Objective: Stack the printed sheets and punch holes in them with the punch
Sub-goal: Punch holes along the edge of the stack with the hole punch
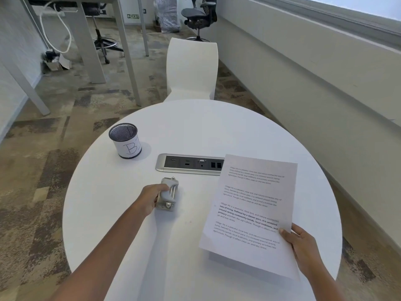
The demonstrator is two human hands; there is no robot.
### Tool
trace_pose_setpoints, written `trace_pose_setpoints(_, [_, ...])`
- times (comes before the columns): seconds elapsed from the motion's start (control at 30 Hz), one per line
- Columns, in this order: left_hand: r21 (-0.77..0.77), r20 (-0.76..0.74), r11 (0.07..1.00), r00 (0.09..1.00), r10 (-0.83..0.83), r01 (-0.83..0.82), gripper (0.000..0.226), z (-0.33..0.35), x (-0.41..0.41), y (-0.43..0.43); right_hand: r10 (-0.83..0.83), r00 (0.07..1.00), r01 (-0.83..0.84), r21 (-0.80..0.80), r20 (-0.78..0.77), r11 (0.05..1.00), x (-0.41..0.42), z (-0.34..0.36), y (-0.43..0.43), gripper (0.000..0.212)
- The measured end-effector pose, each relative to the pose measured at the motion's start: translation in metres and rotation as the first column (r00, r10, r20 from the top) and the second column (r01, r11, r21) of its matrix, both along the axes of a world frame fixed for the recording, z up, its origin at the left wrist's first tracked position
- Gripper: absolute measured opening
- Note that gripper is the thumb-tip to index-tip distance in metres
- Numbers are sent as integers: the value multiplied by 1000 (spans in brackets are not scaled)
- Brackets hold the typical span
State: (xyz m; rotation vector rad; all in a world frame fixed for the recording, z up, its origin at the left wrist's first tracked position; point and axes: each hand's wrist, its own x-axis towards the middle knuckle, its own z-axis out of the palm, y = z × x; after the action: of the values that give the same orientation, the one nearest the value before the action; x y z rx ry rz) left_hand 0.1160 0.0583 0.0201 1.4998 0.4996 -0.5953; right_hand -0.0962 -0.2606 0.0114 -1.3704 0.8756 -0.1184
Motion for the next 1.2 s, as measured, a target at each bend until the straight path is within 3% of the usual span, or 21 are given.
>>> trace_pose_setpoints(0.5, [178,72,984,997,-14,1,19,-20,4,18,-30,999,32,56,-29,998,-7,-8,-6,22])
trace_pose_setpoints(0.57, [231,96,973,994,-46,23,11,-20,3,18,-25,999,27,58,-34,998,-6,-9,-5,22])
trace_pose_setpoints(0.67, [369,129,926,982,-140,83,21,-18,0,18,-26,999,29,69,-39,997,-5,-11,-4,21])
trace_pose_setpoints(0.77, [566,150,817,960,-239,115,13,-21,0,16,-24,999,27,79,-40,997,-3,-12,-2,21])
trace_pose_setpoints(0.87, [691,152,712,938,-312,125,26,-25,1,14,-24,999,27,86,-35,996,-2,-13,0,21])
trace_pose_setpoints(1.03, [762,138,632,918,-371,141,32,-24,-2,10,-19,1000,20,86,-19,996,-2,-15,1,24])
trace_pose_setpoints(1.2, [758,146,636,910,-387,149,29,-24,-1,11,-22,1000,22,86,-8,996,-3,-14,1,27])
